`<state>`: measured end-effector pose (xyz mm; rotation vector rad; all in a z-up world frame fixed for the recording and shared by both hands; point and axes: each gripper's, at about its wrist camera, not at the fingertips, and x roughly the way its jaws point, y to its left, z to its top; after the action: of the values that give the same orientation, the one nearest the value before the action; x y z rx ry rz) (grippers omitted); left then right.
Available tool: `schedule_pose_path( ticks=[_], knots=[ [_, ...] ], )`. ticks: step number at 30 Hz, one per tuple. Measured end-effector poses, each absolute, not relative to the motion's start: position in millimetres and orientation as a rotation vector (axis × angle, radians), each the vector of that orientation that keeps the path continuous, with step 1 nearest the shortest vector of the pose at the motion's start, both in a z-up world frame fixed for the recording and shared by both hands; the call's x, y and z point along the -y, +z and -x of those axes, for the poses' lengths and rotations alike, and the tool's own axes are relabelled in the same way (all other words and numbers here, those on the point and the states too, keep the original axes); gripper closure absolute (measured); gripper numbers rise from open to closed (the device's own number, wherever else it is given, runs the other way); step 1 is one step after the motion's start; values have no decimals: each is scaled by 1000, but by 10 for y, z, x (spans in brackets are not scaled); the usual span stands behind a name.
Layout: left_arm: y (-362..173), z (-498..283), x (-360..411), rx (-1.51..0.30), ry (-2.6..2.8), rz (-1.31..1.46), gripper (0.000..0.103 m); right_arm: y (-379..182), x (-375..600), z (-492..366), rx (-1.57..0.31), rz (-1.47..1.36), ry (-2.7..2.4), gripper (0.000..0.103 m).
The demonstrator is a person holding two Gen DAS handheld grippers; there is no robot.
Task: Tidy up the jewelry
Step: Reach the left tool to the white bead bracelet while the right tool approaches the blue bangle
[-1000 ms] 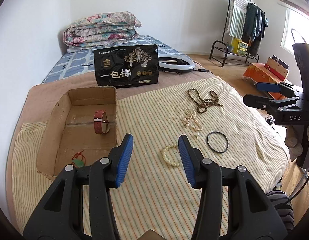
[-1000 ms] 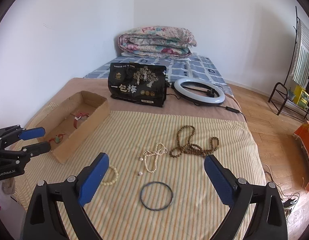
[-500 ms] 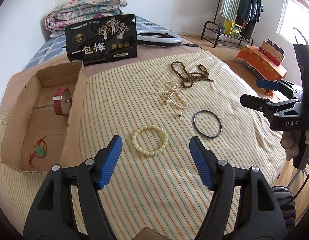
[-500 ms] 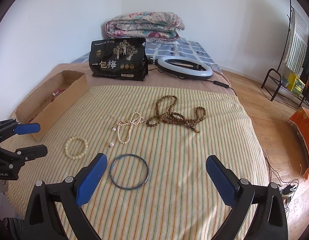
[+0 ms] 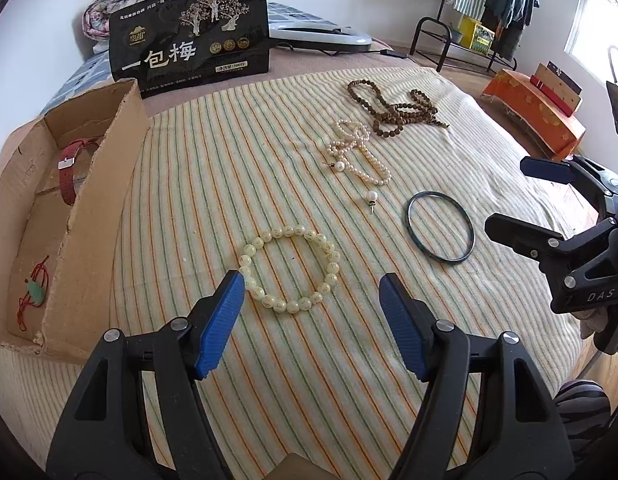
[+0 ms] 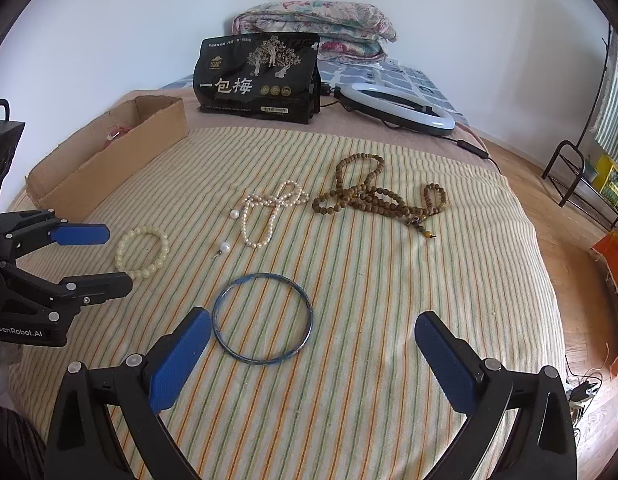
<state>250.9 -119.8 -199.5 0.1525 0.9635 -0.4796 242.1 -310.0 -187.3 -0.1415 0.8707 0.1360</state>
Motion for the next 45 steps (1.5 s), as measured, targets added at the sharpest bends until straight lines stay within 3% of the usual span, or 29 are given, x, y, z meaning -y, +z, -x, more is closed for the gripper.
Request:
schedule_pose_path(
  ticks=[21, 26, 36, 40, 43, 45],
  knots=[
    [-2108, -2717, 1042, -960, -360, -99, 31, -2180, 3011, -2582, -915, 128, 172, 0],
    [-2158, -2749, 1012, -976, -341, -91, 52, -2191, 2916, -2579, -915, 155, 209, 0],
    [-2225, -2824, 1009, -992, -344, -84, 67, -2294, 2822, -2663, -953, 177, 218, 0],
    [-2237, -2855, 1003, -989, -342, -62, 79, -2333, 2825, -2681, -964, 172, 218, 0],
    [-2237, -2858, 1020, -985, -343, -65, 92, -2341, 2842, -2693, -973, 157, 225, 4],
    [-2233, -2849, 1040, -981, -345, -74, 96, -2333, 2837, -2685, -975, 152, 239, 11]
  ],
)
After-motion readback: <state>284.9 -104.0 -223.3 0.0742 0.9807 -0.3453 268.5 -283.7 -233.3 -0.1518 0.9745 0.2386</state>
